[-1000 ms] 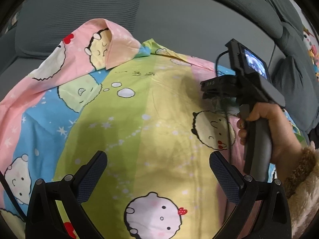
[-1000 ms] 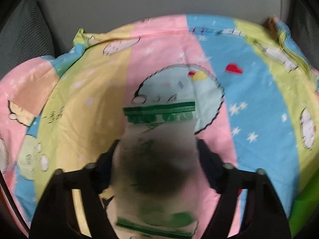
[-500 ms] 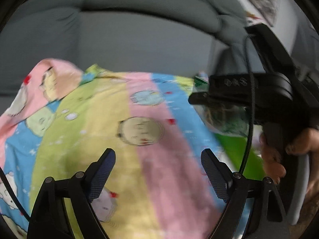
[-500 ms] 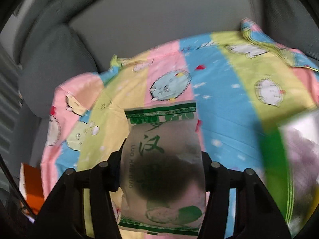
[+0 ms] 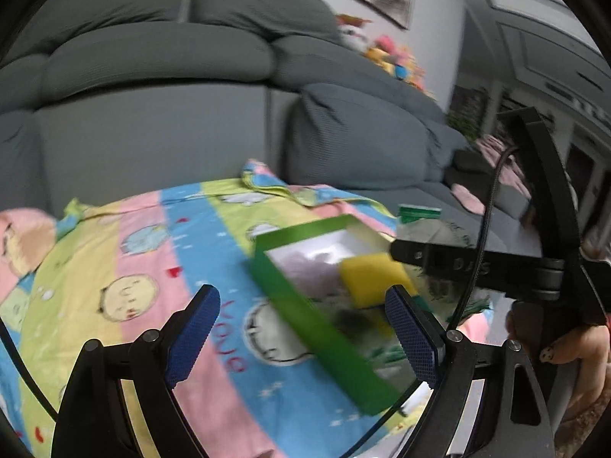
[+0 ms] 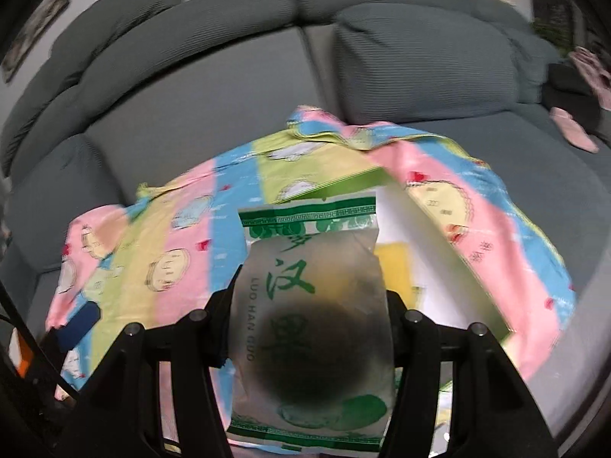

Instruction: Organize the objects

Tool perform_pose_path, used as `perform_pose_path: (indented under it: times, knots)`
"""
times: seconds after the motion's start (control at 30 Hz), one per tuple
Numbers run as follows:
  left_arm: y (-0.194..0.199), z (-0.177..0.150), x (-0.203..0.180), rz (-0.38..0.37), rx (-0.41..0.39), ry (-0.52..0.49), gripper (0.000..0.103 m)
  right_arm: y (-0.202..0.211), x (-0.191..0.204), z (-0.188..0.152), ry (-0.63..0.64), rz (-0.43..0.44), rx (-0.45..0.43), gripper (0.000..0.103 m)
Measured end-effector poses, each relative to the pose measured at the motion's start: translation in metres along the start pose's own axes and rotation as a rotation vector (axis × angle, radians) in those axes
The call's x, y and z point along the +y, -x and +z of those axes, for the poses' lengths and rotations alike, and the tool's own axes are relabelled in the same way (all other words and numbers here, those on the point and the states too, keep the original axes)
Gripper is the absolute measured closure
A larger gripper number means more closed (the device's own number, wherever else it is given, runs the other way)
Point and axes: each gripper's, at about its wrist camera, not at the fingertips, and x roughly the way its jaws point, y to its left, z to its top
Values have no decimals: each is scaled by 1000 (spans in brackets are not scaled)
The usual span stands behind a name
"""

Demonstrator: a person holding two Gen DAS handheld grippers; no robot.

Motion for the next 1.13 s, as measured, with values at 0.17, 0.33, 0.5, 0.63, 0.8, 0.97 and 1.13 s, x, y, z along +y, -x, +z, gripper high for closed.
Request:
perform_pose_path:
  times: [0.17, 0.33, 0.5, 0.63, 0.8, 0.97, 1.13]
  knots:
    - [-23, 3, -24, -35, 1, -34, 14, -2, -31, -9, -54, -22, 7, 48]
    - [-42, -3, -31, -107, 54, -7, 14, -13, -56, -13, -101, 12, 31, 45]
    - [-55, -5, -42, -115, 92, -1, 14, -22, -72, -17, -138, 26, 50, 43]
    - [-58, -6, -42, -114, 92, 7, 14, -23, -75, -18, -133, 36, 42, 35]
    - [-62, -8, -39, -162, 135, 42, 14, -17, -77, -19, -108, 46, 15, 26]
    - [-60, -9, -44, -171, 135, 35, 14, -8, -78, -20, -81, 29, -26, 24]
    - [-58, -9, -46, -181, 143, 30, 13, -1, -81, -23, -77, 32, -36, 24]
